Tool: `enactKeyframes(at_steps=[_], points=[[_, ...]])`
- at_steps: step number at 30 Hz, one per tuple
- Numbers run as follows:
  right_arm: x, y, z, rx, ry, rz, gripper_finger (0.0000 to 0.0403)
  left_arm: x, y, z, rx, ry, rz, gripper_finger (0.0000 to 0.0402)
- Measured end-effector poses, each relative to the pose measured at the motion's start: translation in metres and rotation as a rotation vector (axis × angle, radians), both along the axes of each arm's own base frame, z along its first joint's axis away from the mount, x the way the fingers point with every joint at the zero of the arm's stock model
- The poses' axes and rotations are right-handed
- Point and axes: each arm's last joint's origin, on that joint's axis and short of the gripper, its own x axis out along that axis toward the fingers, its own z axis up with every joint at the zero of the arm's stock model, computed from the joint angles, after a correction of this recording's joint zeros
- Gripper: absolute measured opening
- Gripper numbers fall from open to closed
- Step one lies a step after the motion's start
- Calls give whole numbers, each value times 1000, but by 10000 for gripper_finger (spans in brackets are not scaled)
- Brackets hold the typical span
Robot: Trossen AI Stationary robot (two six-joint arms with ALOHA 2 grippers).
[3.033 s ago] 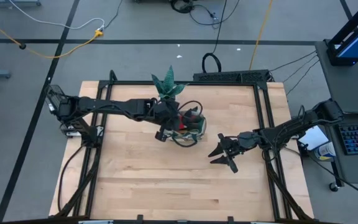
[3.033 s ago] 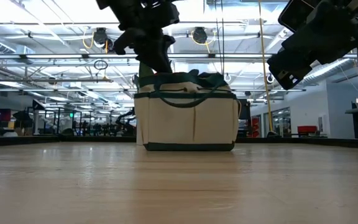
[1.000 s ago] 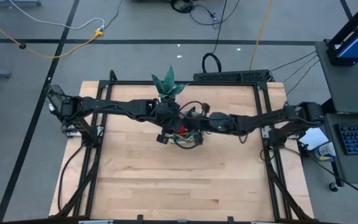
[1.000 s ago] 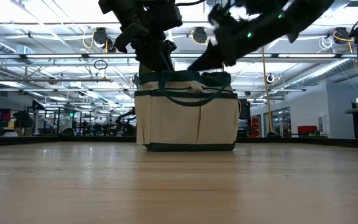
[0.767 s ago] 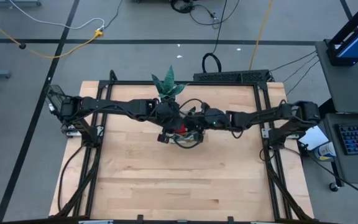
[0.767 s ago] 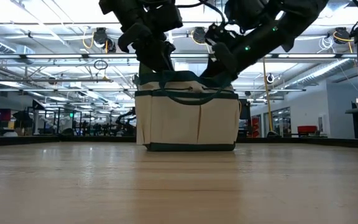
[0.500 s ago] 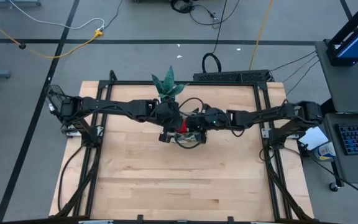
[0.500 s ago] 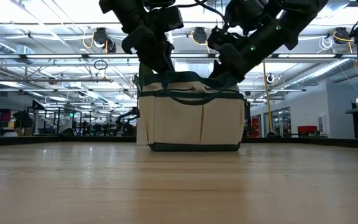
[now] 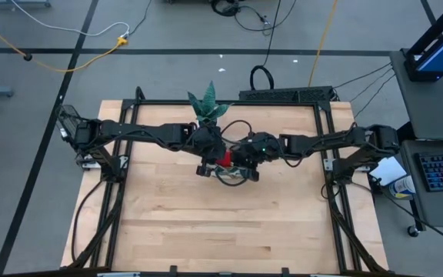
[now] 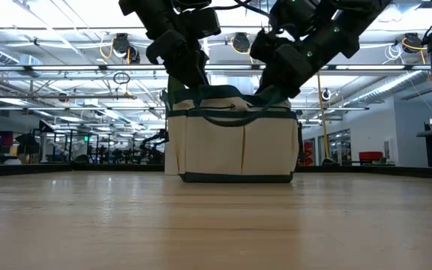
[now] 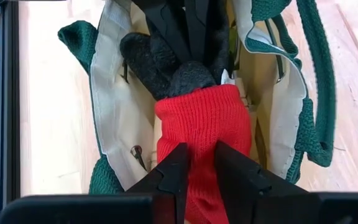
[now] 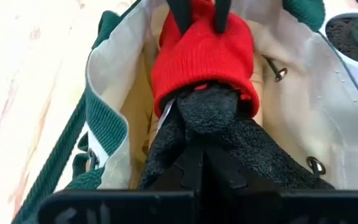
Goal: Pick & Place Garden tools in Gardening bag
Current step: Put the red glove into the gardening bag
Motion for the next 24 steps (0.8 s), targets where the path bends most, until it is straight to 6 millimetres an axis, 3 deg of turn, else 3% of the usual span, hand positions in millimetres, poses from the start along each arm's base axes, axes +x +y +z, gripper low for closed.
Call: enactKeyframes(at_steps=[7,17,24], points=[[3,-1,2,-78,-56,15,5,0,0,0,-5,-2,13,81],[4,-2,11,-164,-117,44,81,1,1,1,-42,-28,77,85],[-5,-1,25,-182,-140,27,97,2,1,1,-25,-32,54,143]])
